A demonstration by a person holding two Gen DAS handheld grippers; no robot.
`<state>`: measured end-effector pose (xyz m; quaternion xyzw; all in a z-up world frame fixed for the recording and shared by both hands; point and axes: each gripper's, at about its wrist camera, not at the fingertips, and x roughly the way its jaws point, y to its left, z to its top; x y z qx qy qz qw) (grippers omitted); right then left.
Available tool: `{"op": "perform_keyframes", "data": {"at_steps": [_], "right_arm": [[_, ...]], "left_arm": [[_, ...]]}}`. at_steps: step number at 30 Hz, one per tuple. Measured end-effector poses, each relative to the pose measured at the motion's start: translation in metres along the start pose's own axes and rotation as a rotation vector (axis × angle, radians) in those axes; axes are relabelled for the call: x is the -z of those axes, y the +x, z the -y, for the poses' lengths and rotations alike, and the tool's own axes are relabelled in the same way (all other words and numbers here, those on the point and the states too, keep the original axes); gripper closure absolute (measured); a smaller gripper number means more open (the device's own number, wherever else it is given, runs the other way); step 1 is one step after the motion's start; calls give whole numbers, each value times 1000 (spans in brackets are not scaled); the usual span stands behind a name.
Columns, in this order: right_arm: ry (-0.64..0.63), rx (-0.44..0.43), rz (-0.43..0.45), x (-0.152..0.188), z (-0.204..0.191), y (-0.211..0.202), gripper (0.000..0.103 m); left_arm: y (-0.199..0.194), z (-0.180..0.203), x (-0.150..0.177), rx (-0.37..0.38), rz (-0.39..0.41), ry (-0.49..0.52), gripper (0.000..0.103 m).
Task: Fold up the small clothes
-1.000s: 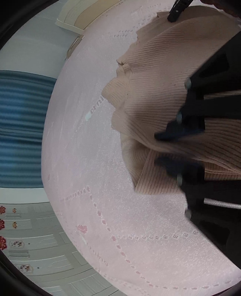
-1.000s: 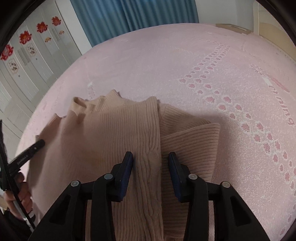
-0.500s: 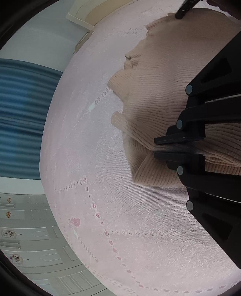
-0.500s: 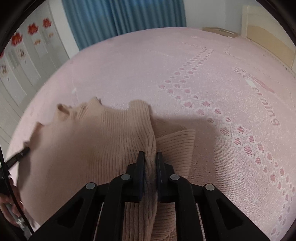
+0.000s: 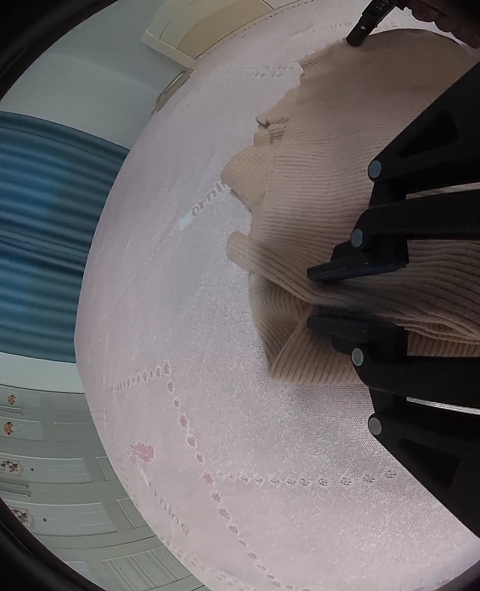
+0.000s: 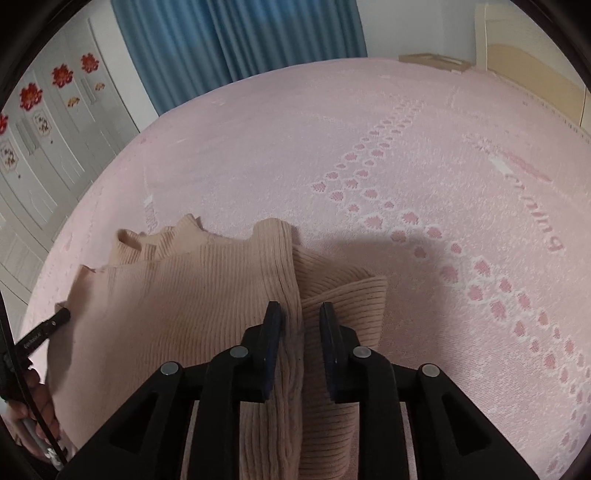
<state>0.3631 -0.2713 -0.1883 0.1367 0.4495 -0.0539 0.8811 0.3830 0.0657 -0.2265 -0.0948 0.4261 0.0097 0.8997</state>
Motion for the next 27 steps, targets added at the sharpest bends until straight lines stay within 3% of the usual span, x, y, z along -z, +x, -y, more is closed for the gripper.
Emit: {"op": "perform_keyframes", "data": {"at_steps": [3,5,8,10,16,18,21,23,27], "right_arm": [[-21,20,-2,2,-4,3,82],[-26,22,0,2,-5,1,96],[-4,13,35,0,-2,-8,100],[-19,32,43,0,-3,-9,100],[6,5,18,-3,5,-9,99],[4,0,34,-3,6,-16,99],[3,1,52,-3,7,-27,91],[10,-17,63,0,8,-35,76],[25,-53,64,7,8,-45,70]], "left_arm": [[0,0,2,-2,20,-2,84],[-3,-2,2,-17,38,-18,94],[-7,-8,1,-36,68,-37,98],[-8,-12,1,-57,77,-39,98],[-9,-17,0,-28,47,-49,98],[-10,-14,-1,-22,36,-40,93],[-15,-12,2,-8,41,-37,85],[-17,-12,3,-11,39,-35,85],[-26,-13,8,-6,32,-44,85]]}}
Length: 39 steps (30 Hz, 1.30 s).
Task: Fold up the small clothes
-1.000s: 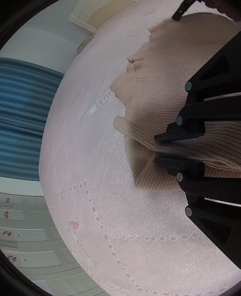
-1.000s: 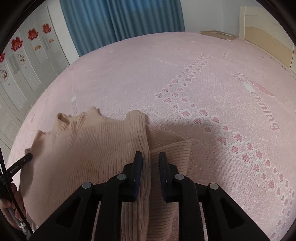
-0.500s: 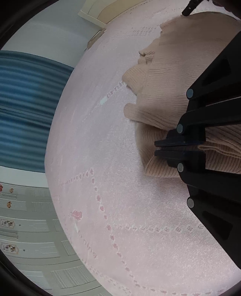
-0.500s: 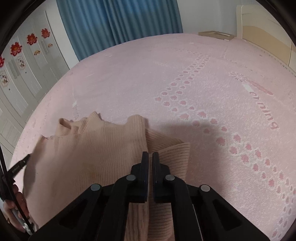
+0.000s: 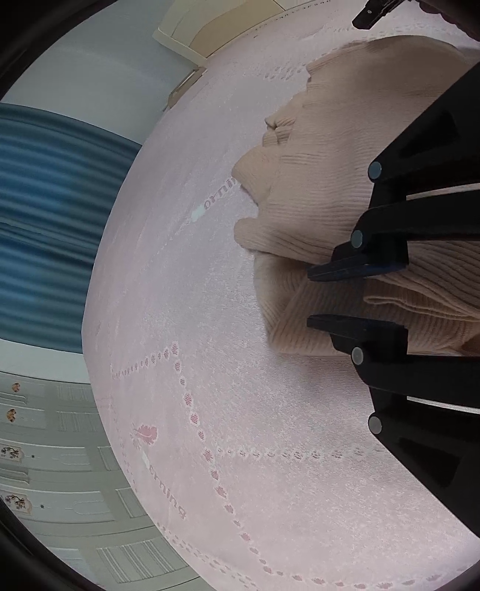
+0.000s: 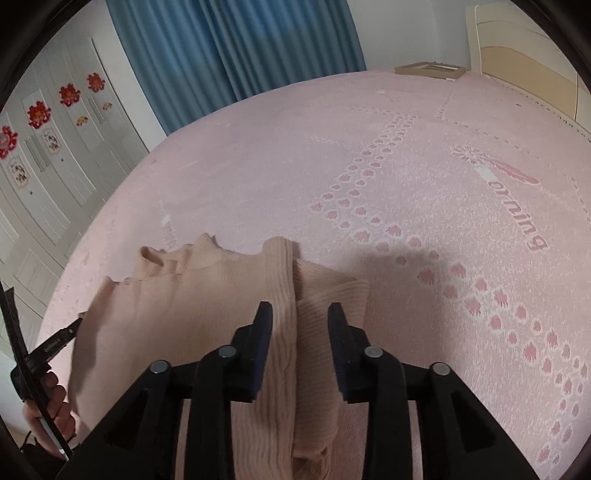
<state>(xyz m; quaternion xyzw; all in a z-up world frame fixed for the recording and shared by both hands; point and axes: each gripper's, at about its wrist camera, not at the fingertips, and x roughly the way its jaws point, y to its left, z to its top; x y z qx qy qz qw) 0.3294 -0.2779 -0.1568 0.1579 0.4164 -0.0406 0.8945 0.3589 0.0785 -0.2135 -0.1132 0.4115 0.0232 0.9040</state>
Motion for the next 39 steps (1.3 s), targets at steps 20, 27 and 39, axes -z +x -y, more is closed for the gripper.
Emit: {"op": "perform_keyframes", "data": {"at_steps": [20,27,39], "right_arm": [[-71,27,-29,112,-25,-76,57],[-31,-8,-31,133,-23,-96,56],[-22,-17,-71,133,-18,-89,55]], "left_arm": [[-91,-29,86,113,-63,-18,56],[-109,-39,117,105,-87,-8,56],[-86,-33,123,151,-167,-54,56]]}}
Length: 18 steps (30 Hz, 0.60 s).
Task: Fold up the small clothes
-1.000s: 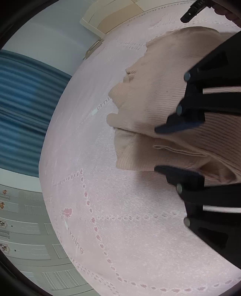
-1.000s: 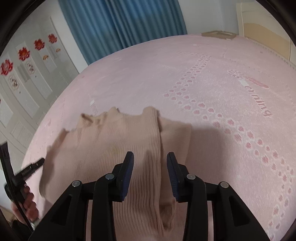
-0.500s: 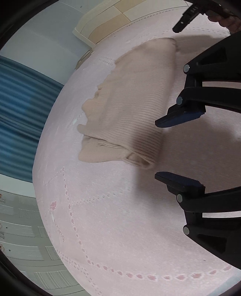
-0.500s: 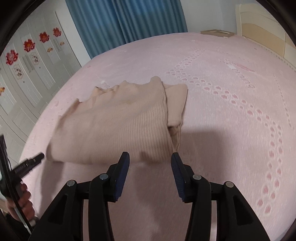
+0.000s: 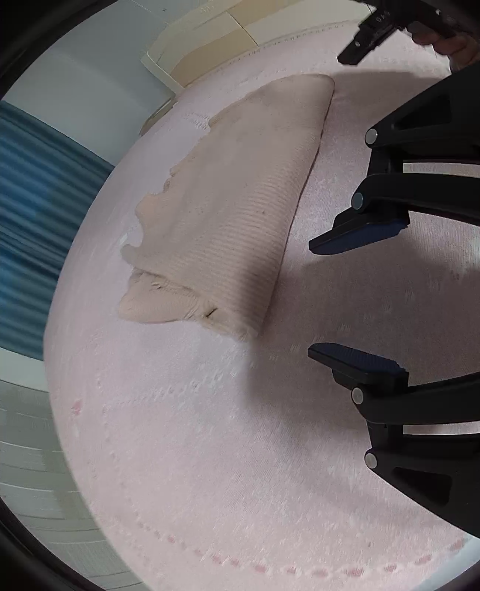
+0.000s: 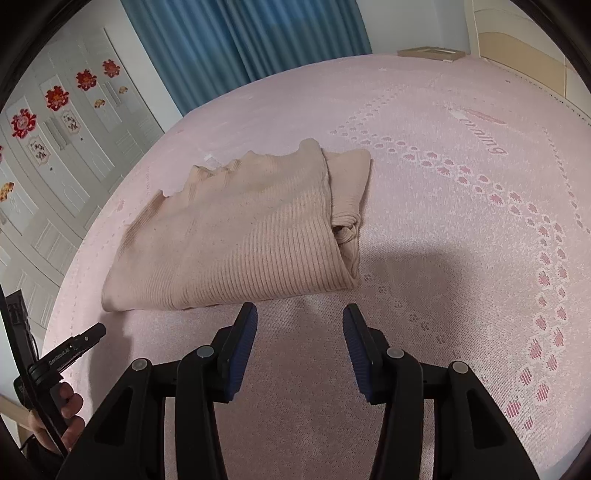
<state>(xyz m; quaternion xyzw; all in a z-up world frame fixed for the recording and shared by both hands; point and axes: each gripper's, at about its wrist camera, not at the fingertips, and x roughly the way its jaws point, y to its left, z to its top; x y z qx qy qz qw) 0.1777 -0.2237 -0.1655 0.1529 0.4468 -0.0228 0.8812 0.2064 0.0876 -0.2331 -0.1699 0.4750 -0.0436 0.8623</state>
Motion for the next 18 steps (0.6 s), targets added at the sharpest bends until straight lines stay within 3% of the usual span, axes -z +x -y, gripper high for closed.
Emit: {"op": "perform_keyframes", "data": {"at_steps": [5,10,18], "right_arm": [[-30,34,-9,-1,2,7,55],[-48,82,-20,-1,10,14,55],[-59,60,-57,4,22,27,55]], "left_arm": [[14,4,-8,37,-2,-50,53],[28,-4,-23,98,-1,-163,53],[48,-4,-39,95,21,-216,53]]}}
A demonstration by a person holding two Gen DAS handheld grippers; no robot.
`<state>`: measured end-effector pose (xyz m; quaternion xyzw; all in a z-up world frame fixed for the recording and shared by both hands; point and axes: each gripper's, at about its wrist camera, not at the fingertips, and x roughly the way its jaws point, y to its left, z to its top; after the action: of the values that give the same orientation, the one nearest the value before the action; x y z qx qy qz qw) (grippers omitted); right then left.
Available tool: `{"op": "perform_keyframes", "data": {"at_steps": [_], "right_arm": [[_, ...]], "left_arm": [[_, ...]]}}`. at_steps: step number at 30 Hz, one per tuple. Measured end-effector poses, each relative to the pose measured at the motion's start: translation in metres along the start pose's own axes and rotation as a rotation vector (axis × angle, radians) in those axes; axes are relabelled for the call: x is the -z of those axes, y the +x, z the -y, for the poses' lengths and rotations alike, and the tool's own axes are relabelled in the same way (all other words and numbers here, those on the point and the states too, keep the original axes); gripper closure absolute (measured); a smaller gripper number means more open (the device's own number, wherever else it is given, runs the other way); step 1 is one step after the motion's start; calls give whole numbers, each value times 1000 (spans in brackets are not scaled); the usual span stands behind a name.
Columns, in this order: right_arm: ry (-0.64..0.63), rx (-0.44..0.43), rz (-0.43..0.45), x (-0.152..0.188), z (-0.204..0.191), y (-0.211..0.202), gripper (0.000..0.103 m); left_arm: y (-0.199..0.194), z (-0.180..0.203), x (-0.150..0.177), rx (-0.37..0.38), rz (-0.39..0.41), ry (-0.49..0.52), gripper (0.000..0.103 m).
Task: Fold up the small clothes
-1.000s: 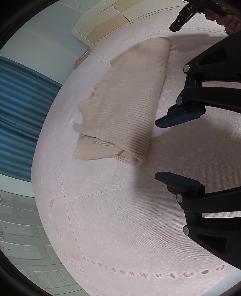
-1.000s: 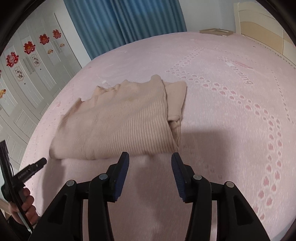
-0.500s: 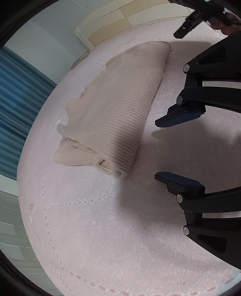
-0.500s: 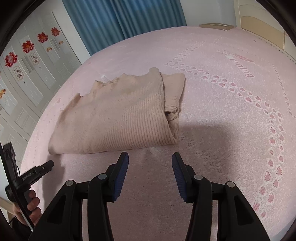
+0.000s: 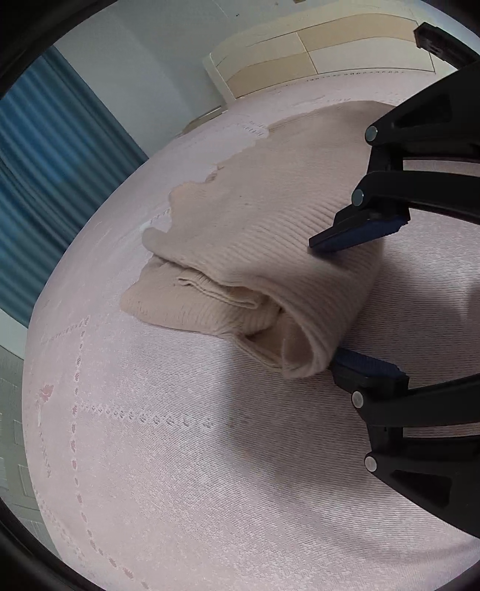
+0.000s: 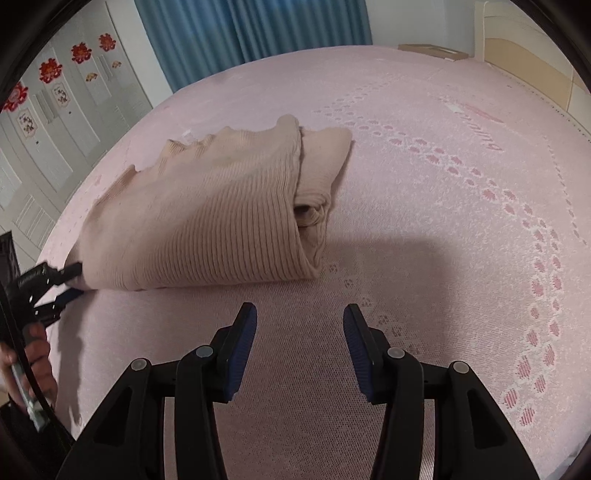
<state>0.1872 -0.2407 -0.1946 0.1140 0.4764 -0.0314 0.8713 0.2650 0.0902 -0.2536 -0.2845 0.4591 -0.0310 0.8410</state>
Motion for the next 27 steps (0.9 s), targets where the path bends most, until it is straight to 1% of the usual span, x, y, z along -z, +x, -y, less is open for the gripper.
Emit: {"op": "perform_keyframes", "data": {"at_steps": [3,6,8,10,13,17,21,22,23,24,25,26,27], "right_arm": [[14,-27,-25,1,2,11,54],[39,-53,-6,-2,4,15,49],[74,-88,1,-6,7,18,43],[119,-120,4,-10,11,21,40],[186,-159,8,-18,16,28,40],[229,-165,16,-27,17,37,39],[224,-135,23,-32,11,44,39],[212,-108,31,-33,7,44,44],[201,-96,37,-32,7,44,65],[192,-102,34,-32,5,45,76],[196,-117,41,-31,5,46,82],[199,-123,48,-31,7,44,86],[202,-126,55,-31,8,42,87]], "left_arm": [[3,2,0,-12,20,17,53],[4,7,2,-33,29,60,53],[4,9,2,-41,32,76,53],[4,10,2,-40,31,77,53],[3,7,0,-26,26,68,53],[4,6,-1,-13,24,65,52],[4,6,-1,-17,25,68,53],[4,7,-1,-19,25,67,53],[4,7,-1,-24,25,70,53],[2,8,0,-34,34,74,66],[1,7,0,-39,43,73,75],[1,6,-1,-28,40,70,87],[1,3,-2,-4,31,55,92]]}}
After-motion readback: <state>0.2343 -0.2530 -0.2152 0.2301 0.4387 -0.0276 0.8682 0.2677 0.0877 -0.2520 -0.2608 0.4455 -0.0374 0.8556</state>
